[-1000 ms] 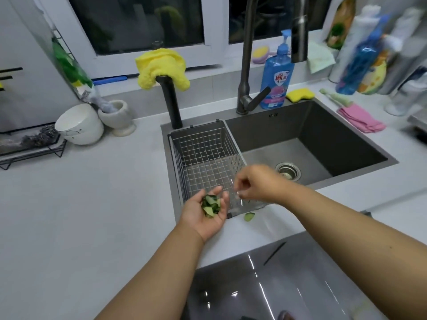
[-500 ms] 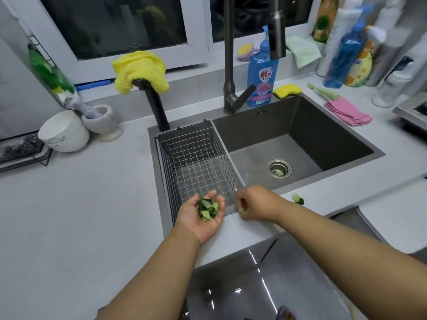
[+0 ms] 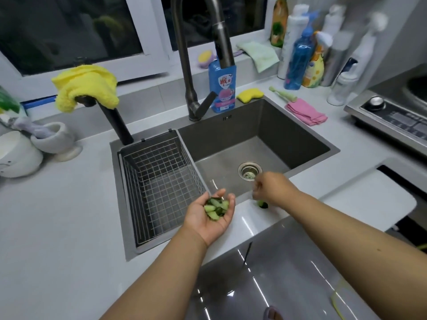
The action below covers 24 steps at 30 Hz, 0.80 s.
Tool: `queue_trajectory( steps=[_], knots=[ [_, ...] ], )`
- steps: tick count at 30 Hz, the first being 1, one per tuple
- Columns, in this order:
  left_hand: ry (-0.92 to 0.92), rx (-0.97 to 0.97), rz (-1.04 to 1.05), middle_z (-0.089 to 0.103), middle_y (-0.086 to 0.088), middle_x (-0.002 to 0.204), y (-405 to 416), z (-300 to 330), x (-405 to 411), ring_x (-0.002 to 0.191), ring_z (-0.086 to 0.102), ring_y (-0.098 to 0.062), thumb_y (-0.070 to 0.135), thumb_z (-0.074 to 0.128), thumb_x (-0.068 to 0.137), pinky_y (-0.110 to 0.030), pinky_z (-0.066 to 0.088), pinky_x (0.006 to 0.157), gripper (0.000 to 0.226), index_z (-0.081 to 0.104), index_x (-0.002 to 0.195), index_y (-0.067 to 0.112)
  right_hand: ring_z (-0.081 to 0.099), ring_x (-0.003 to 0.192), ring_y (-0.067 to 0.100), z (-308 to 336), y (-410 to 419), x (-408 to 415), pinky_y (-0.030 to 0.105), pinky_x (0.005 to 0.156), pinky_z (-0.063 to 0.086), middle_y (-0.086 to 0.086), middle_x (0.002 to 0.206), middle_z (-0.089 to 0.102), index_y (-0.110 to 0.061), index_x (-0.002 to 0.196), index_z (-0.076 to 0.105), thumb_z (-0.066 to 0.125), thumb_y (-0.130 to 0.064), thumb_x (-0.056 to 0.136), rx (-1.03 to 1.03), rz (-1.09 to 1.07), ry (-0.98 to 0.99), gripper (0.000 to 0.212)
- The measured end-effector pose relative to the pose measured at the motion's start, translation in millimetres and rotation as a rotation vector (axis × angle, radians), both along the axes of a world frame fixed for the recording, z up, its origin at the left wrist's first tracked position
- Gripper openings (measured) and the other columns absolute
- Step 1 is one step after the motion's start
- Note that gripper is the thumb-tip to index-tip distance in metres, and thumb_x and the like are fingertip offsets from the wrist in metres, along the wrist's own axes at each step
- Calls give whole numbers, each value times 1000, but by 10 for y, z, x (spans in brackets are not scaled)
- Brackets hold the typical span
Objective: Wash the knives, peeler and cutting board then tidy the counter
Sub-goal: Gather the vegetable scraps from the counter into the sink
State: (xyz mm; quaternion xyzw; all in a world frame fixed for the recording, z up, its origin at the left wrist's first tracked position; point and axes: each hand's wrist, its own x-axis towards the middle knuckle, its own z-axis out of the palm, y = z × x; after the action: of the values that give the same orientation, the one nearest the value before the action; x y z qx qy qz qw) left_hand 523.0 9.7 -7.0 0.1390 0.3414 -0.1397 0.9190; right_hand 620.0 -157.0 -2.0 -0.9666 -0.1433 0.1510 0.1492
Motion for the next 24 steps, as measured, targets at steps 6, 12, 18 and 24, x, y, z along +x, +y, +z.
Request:
queue_trajectory(
  steps=[6, 12, 18, 24],
  knots=[
    [42, 71, -19, 62, -25, 89, -184, -1, 136, 84, 60, -30, 33, 40, 100, -48, 55, 70, 48, 64, 87, -6, 61, 89, 24, -212, -79, 25, 25, 65, 43, 5, 92, 68, -15, 90, 64, 68, -16, 72, -102, 135, 81, 18],
    [80, 133, -51, 61, -22, 85, -375, -19, 272, 81, 59, -30, 31, 40, 100, -49, 55, 68, 47, 64, 87, -7, 63, 61, 17, -16, -228, 137, 25, 59, 49, 6, 67, 68, -11, 73, 64, 65, -8, 68, 324, -58, 176, 6],
    [15, 63, -130, 69, -23, 91, -817, 52, 509, 87, 64, -31, 29, 42, 100, -48, 57, 70, 41, 65, 98, -5, 59, 58, 5, 404, -412, 196, 22, 57, 49, -4, 67, 64, -12, 82, 70, 75, -6, 75, 632, 103, 294, 10],
    [-40, 2, -182, 68, -17, 95, -1321, 44, 808, 85, 67, -29, 28, 51, 96, -42, 60, 72, 31, 64, 102, 0, 66, 76, 12, 386, -1047, 436, 35, 78, 54, -2, 77, 71, -12, 80, 77, 73, -15, 80, 640, 21, 154, 5]
  ],
)
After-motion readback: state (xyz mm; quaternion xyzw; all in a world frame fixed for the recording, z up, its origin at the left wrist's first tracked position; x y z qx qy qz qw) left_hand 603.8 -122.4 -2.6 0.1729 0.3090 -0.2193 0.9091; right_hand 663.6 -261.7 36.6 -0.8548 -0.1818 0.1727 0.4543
